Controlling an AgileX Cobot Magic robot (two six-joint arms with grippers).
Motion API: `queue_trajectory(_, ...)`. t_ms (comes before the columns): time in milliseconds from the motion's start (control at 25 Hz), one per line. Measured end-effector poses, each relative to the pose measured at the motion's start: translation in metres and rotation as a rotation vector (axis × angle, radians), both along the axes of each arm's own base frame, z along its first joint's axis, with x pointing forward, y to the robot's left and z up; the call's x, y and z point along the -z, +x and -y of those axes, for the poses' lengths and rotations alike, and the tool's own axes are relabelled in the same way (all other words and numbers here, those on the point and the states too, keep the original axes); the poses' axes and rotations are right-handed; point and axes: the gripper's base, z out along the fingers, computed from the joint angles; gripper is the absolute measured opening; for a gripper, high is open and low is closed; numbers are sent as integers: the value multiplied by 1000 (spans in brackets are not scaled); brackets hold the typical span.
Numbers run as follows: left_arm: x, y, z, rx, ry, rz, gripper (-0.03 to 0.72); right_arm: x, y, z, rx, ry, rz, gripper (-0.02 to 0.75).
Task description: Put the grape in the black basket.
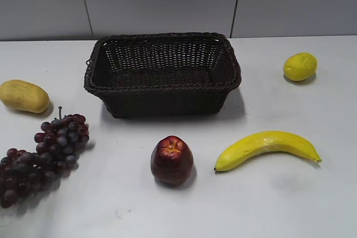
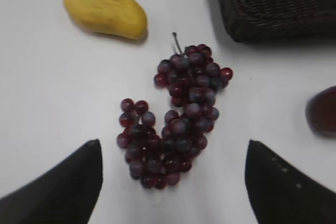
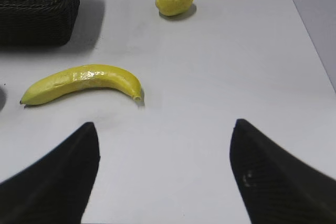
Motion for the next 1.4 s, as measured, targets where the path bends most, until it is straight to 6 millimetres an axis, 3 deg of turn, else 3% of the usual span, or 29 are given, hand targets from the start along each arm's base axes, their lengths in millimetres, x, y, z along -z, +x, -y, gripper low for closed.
queue_trajectory(160,9,35,14,64,1,-75,629,0,0,0,0,0,1,589)
queue_trajectory(320,30,59,38,148,24,-136,629,0,0,0,0,0,0,589)
queue_trajectory(600,90,84,69,243,96,-313,629,0,0,0,0,0,1,589)
queue_trajectory(920,152,104,74,241,165,-442,620,0,0,0,0,0,0,589)
queue_trajectory(1240,180,116,74,221,190,-447,594,0,0,0,0,0,0,589)
queue_trajectory(1320,183,116,74,224,197,-449,546,0,0,0,0,0,0,589)
queue_trajectory(1400,184,117,74,225,200,-448,445,0,0,0,0,0,0,589)
